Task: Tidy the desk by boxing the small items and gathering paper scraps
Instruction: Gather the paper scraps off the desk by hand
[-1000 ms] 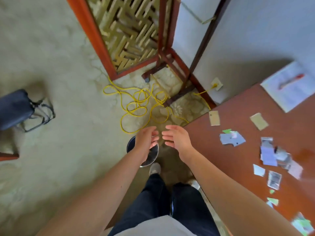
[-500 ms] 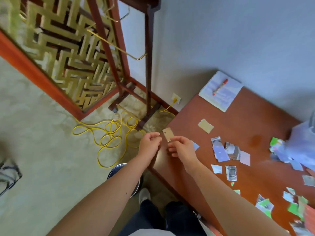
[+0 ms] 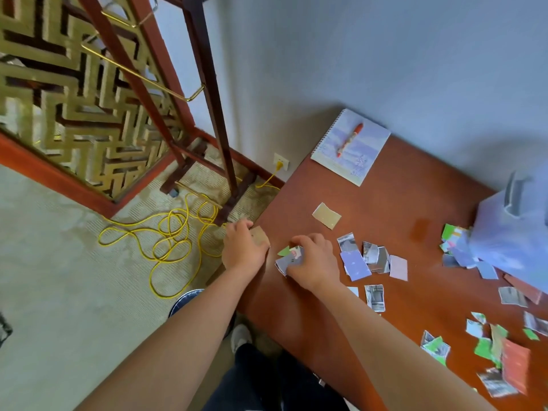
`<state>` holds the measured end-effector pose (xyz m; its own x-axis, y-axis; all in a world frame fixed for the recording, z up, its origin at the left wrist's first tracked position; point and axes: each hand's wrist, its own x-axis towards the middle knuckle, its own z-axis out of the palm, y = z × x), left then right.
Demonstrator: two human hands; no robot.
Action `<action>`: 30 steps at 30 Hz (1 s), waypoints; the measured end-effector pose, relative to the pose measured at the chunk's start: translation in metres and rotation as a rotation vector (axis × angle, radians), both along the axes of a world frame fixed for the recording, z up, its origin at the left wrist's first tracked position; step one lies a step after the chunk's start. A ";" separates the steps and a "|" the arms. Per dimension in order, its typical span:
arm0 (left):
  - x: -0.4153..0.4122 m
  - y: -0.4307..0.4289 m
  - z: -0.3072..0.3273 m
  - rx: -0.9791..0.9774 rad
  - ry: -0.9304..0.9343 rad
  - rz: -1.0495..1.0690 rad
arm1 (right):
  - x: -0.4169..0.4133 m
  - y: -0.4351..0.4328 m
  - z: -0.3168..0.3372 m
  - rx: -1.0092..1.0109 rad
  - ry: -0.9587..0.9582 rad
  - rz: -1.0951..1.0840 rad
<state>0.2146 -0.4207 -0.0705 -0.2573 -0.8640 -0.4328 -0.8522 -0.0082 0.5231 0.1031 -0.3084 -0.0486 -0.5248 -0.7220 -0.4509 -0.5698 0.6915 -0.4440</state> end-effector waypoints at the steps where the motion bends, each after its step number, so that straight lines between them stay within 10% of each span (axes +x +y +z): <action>1: -0.001 0.001 0.000 -0.024 -0.016 -0.002 | 0.000 -0.001 -0.001 0.009 0.026 0.018; 23: 0.000 0.020 0.012 0.112 0.183 -0.016 | 0.002 -0.001 -0.008 0.064 0.014 -0.004; 30: -0.003 0.024 0.012 0.223 0.242 0.098 | -0.010 0.002 -0.007 -0.025 -0.278 -0.292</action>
<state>0.2112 -0.3967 -0.0584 -0.2961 -0.7809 -0.5500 -0.6928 -0.2208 0.6865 0.0933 -0.3059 -0.0560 -0.5701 -0.5733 -0.5885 -0.2070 0.7934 -0.5724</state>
